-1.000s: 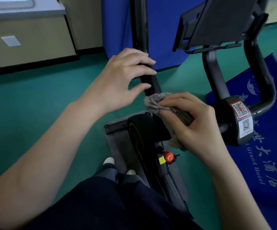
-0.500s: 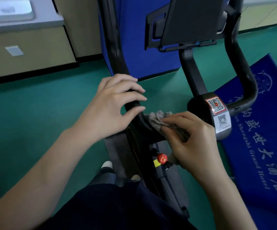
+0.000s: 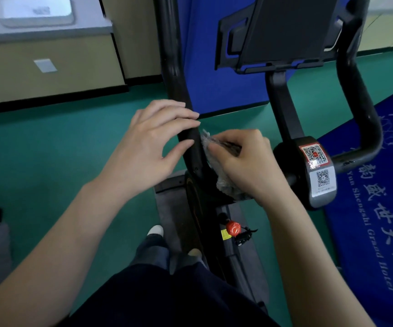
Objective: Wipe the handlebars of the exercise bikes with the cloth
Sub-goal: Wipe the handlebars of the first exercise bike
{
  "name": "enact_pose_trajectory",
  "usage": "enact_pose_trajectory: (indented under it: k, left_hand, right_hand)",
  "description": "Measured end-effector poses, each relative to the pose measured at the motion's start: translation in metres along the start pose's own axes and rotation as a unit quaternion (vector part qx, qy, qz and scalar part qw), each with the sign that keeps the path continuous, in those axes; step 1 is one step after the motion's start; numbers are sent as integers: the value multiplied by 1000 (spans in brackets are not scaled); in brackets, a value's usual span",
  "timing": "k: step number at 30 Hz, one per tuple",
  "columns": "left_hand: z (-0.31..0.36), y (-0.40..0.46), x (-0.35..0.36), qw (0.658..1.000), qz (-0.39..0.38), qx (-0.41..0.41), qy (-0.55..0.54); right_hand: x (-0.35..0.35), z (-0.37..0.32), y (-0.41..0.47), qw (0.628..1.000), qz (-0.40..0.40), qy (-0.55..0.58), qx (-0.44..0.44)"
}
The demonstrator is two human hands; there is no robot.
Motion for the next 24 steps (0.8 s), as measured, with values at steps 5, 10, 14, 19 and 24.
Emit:
enact_pose_trajectory:
  k: [5, 10, 14, 19, 24]
  left_hand:
    - [0, 3, 2, 1000, -3, 4, -13]
    - [0, 7, 2, 1000, -9, 5, -12]
    - [0, 9, 3, 1000, -4, -2, -6]
    - [0, 9, 3, 1000, 4, -6, -4]
    - [3, 8, 2, 1000, 10, -4, 1]
  right_hand:
    - [-6, 1, -20, 998, -41, -35, -22]
    - [-19, 7, -24, 995, -57, -75, -19]
    - [-31, 7, -32, 993, 2, -108, -46]
    - [-63, 24, -43, 984, 78, -156, -45]
    - [-80, 27, -54, 976, 141, -160, -44]
Point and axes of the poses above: each hand's wrist, its own y-axis towards the middle knuckle, its own x-axis out of the palm, z = x × y, the point moved 10 cm from there along y, towards the middle knuckle, and after that the axes turned 5 degrees about -x, right-handed, at the moved point
